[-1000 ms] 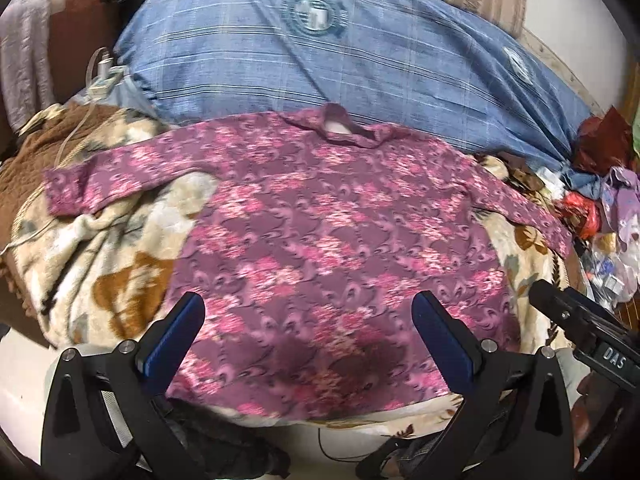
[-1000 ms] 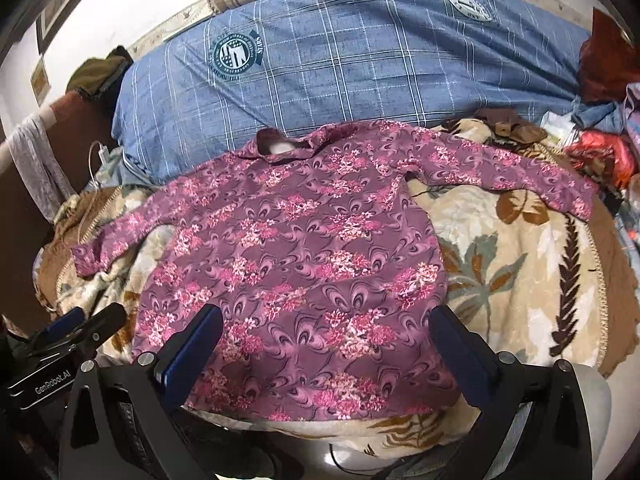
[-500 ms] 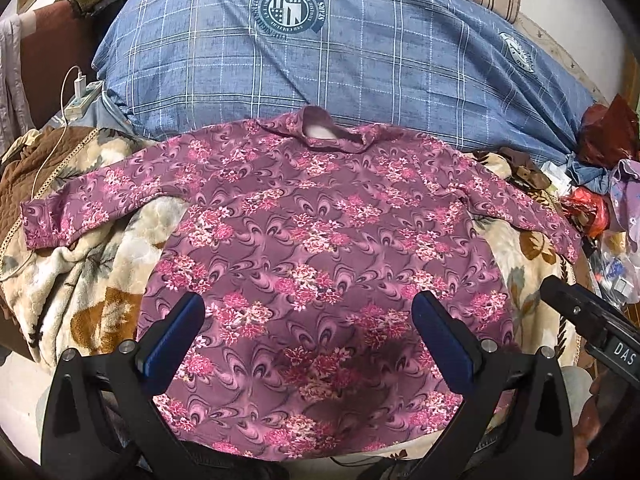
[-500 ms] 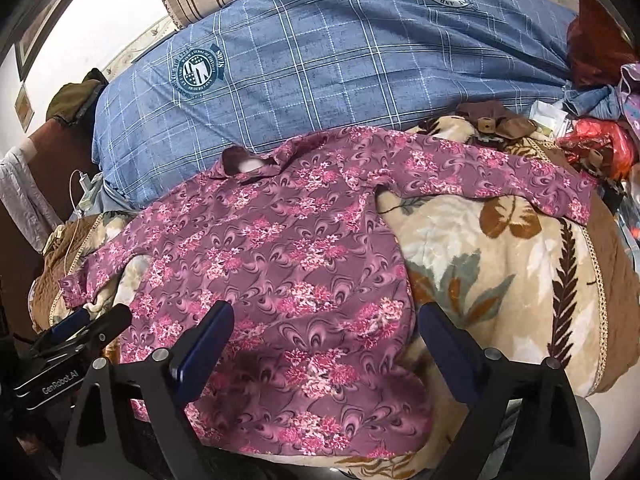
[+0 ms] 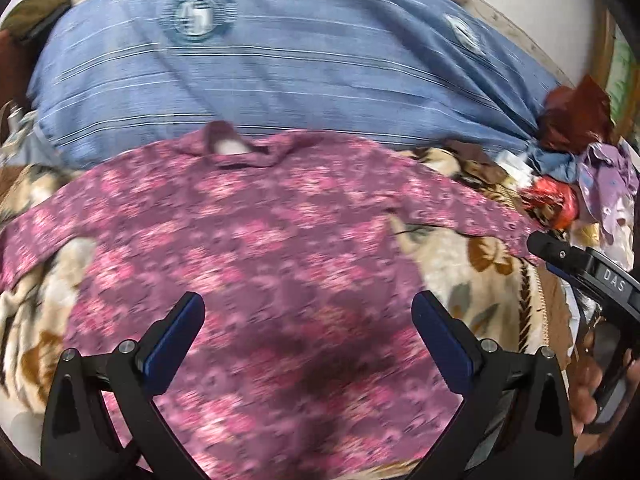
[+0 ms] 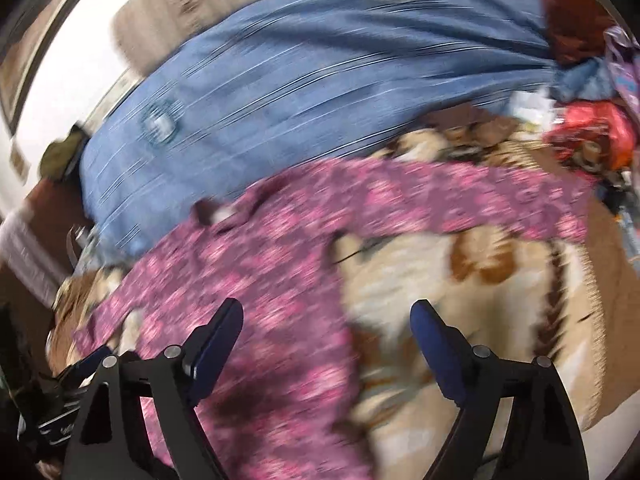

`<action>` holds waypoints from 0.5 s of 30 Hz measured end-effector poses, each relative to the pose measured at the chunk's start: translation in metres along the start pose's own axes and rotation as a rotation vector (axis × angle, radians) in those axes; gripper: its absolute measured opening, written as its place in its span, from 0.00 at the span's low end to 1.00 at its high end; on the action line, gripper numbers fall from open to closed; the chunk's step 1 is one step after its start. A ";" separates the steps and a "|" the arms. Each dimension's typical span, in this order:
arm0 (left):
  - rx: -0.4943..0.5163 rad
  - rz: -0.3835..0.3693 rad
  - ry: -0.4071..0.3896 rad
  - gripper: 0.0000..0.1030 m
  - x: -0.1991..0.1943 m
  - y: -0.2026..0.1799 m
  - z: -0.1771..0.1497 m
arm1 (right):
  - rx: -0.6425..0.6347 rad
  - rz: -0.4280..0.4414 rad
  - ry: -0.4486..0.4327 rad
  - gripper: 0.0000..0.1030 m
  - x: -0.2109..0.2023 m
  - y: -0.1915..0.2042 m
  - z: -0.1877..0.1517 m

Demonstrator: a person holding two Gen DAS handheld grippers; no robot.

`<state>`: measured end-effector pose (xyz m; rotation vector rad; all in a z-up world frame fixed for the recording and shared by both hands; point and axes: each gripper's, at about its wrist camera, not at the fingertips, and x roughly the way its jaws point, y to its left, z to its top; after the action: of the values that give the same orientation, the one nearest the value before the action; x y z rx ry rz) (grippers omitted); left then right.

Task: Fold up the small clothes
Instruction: 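Grasp the cuff of a floral shirt sleeve with the right gripper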

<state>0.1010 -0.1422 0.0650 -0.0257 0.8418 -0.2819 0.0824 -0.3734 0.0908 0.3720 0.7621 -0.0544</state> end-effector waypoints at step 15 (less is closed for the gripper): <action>0.020 -0.210 0.146 1.00 0.098 -0.129 0.037 | 0.278 -0.268 0.015 0.61 0.051 -0.239 0.089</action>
<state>0.1600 -0.2948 0.0352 -0.0755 0.9827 -0.4944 0.1348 -0.6234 0.0409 0.5325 0.8176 -0.4129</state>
